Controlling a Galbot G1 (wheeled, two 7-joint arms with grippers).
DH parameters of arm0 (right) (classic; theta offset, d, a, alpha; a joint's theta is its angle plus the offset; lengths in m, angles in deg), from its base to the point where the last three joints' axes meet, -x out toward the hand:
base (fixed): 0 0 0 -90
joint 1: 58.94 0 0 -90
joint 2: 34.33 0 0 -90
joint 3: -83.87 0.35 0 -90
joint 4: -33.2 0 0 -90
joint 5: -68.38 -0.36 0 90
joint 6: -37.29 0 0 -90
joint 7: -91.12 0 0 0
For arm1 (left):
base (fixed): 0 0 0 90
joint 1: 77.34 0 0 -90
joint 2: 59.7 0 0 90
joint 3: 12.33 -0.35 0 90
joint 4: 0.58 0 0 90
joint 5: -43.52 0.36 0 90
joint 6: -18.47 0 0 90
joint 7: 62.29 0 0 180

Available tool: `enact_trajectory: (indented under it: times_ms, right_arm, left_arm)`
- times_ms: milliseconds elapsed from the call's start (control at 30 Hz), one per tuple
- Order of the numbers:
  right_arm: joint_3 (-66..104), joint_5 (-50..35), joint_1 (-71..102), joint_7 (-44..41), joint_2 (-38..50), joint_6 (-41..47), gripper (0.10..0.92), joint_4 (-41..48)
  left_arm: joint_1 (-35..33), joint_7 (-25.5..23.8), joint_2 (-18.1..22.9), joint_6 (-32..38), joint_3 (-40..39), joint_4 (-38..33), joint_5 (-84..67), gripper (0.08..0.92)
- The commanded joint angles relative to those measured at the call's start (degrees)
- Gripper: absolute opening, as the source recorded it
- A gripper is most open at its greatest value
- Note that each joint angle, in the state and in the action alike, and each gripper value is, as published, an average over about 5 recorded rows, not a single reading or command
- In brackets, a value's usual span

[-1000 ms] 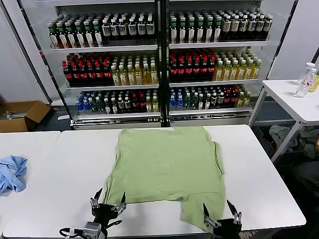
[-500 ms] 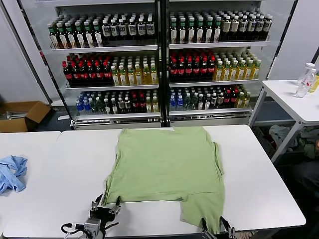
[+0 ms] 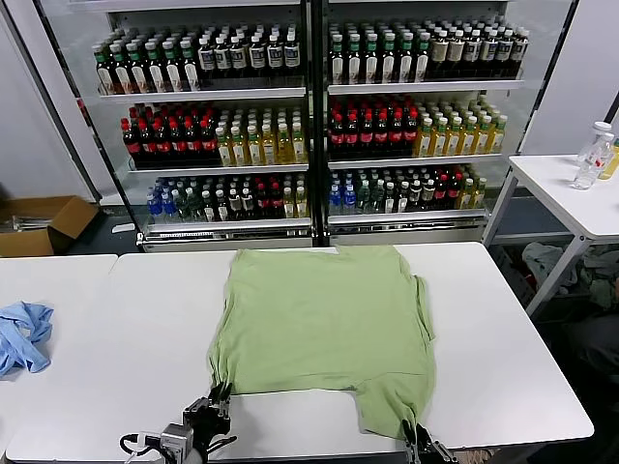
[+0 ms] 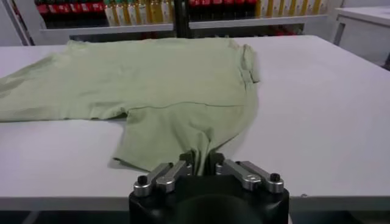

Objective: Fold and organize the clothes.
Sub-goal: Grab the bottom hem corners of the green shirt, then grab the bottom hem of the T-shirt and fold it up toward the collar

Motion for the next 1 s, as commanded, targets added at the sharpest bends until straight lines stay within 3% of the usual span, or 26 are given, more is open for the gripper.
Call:
enact_trajectory:
  times_ms: [33, 367, 567, 700, 1000]
  right_arm:
    - [4.68, -1.83, -2.32, -0.47, 2.51, -1.15, 0.111, -2.61]
    - [6.75, -8.27, -11.51, -0.59, 7.54, -0.13, 0.108, -1.28]
    - [4.05, -4.79, -7.48, -1.18, 5.72, -0.89, 0.108, -1.51]
    - [3.0, -3.55, -6.4, -1.29, 4.32, -1.22, 0.108, -1.37]
    - [1.92, -2.31, -6.08, -1.31, 3.12, -1.39, 0.108, -1.16]
  left_arm:
    - [2.37, -0.92, -1.93, 2.47, 2.97, -0.36, -3.62, 0.119]
    - [4.78, -1.33, -4.35, 0.02, 4.91, -0.7, -2.36, 0.084]
    - [-3.38, -1.34, -2.69, -5.9, 2.44, -5.59, 6.3, 0.095]
    - [-6.28, -0.82, -1.64, -5.96, 0.86, -6.99, 8.5, 0.182]
    - [-1.77, 1.23, -2.34, -6.09, 0.37, 0.26, 8.62, 0.442]
